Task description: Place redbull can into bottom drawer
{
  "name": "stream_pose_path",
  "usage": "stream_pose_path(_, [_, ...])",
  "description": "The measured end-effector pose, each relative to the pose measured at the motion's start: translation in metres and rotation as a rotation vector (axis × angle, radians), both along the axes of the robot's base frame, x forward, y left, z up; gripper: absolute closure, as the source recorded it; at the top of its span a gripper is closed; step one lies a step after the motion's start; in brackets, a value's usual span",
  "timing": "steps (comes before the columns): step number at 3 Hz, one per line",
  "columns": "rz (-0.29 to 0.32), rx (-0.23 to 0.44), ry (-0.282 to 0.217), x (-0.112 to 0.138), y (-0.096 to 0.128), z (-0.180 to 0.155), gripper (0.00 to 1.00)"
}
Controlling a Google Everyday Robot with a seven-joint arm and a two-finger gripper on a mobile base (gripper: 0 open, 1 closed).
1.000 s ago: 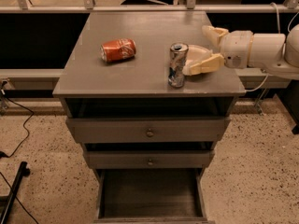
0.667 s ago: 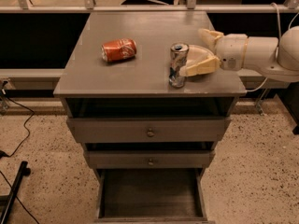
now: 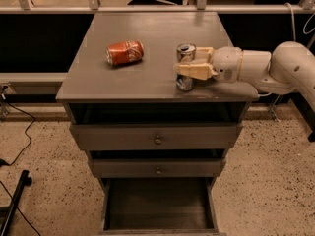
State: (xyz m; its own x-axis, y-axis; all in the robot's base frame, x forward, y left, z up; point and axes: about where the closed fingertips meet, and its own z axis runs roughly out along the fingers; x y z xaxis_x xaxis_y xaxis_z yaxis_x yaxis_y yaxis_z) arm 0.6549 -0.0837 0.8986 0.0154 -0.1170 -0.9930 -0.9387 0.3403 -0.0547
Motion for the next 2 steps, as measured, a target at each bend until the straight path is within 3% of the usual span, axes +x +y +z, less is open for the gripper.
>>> stream_pose_path(1, [0.076,0.05,0.022,-0.009,0.017,0.002,0.73])
stream_pose_path(2, [0.224,0.122,-0.012,-0.042,0.051,0.032,0.96])
